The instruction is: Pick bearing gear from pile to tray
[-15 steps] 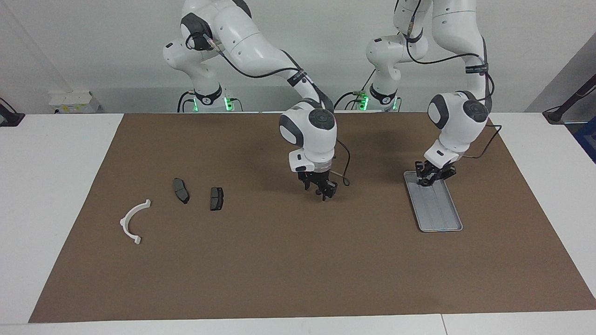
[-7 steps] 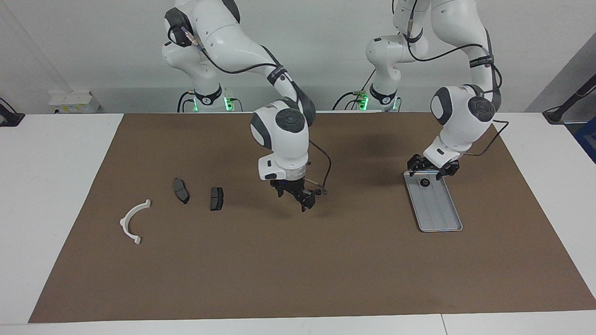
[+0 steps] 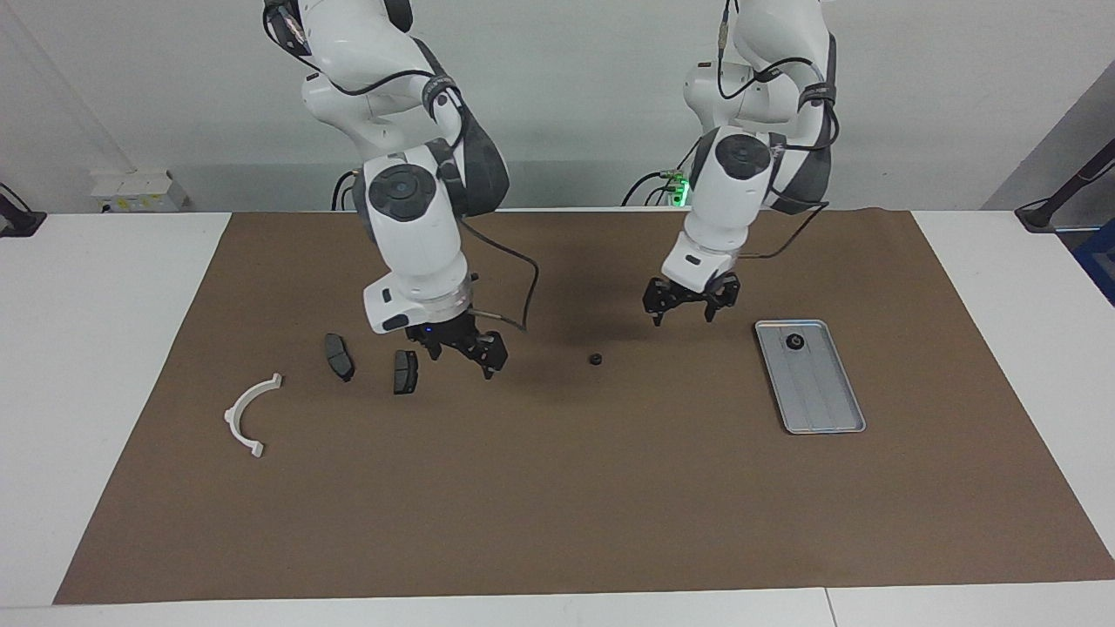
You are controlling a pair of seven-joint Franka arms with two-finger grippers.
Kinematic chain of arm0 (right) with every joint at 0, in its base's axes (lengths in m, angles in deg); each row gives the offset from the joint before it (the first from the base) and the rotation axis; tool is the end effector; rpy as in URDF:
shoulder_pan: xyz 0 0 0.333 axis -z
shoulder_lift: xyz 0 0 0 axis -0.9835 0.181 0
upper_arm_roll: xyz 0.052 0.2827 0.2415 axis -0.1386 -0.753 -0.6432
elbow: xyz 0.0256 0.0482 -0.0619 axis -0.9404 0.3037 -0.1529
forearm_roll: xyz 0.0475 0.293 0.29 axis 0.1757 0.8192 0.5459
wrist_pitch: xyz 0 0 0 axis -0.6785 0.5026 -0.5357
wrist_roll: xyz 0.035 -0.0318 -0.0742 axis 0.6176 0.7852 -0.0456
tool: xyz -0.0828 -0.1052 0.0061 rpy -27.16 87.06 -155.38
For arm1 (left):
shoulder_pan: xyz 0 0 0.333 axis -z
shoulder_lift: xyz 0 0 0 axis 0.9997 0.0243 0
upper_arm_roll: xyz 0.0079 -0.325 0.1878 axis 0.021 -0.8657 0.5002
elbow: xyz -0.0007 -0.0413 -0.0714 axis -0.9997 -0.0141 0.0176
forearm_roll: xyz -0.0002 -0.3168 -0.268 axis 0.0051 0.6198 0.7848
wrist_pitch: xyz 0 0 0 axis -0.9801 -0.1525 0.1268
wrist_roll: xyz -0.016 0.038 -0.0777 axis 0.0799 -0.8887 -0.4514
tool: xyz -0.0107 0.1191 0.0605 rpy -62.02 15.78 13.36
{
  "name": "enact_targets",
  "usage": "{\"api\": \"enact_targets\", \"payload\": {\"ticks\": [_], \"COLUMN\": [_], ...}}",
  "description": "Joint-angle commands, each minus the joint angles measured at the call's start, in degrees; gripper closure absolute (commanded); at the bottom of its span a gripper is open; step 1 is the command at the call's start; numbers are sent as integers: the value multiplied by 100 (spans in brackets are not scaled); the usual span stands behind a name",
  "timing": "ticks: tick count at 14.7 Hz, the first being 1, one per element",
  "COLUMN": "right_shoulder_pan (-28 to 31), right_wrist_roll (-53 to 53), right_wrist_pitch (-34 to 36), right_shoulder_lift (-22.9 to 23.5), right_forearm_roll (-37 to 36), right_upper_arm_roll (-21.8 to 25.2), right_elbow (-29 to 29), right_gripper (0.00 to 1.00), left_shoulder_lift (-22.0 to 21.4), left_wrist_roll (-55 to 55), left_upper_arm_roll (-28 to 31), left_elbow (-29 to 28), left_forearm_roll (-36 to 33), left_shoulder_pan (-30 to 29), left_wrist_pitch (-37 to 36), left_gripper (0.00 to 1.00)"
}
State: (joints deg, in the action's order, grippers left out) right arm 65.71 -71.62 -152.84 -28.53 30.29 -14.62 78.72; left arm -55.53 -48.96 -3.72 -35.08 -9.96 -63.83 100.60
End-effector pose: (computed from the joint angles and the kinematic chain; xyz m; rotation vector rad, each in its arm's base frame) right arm 0.6898 0.2065 0.4806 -3.0362 0.5752 -0.0276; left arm 0.5218 -0.2965 0.4340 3.0907 0.0526 0.0985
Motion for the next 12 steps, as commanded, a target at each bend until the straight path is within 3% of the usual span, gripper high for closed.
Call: {"api": "enact_targets", "payload": {"ticks": [1,3,7,12], "right_shoulder_pan": [436,831,1306,1448], "right_wrist_roll": [1092,2083,3519,3706], "right_wrist_pitch": [223,372,653,733], "right_shoulder_lift": [-174,-236,-359,-902], "right_forearm_roll": [113,113,113,43], "right_upper_arm_roll": [-86,-86,-77,-7], "right_elbow": [121,148,174,472], "right_gripper": [0,0,0,0], "left_shoulder_lift": [703,1221,1872,1953], "left_wrist_roll": [770,1342,1651,1634], "left_upper_arm_roll": [119,93,102,111], "left_elbow": [543,912,1238,1143], "left_forearm_roll": [-258,-636,-672,-708], "left_shoulder_pan": [605,756,976,906], "left_wrist_pitch": [4,83,486,811], "left_gripper": [0,0,0,1]}}
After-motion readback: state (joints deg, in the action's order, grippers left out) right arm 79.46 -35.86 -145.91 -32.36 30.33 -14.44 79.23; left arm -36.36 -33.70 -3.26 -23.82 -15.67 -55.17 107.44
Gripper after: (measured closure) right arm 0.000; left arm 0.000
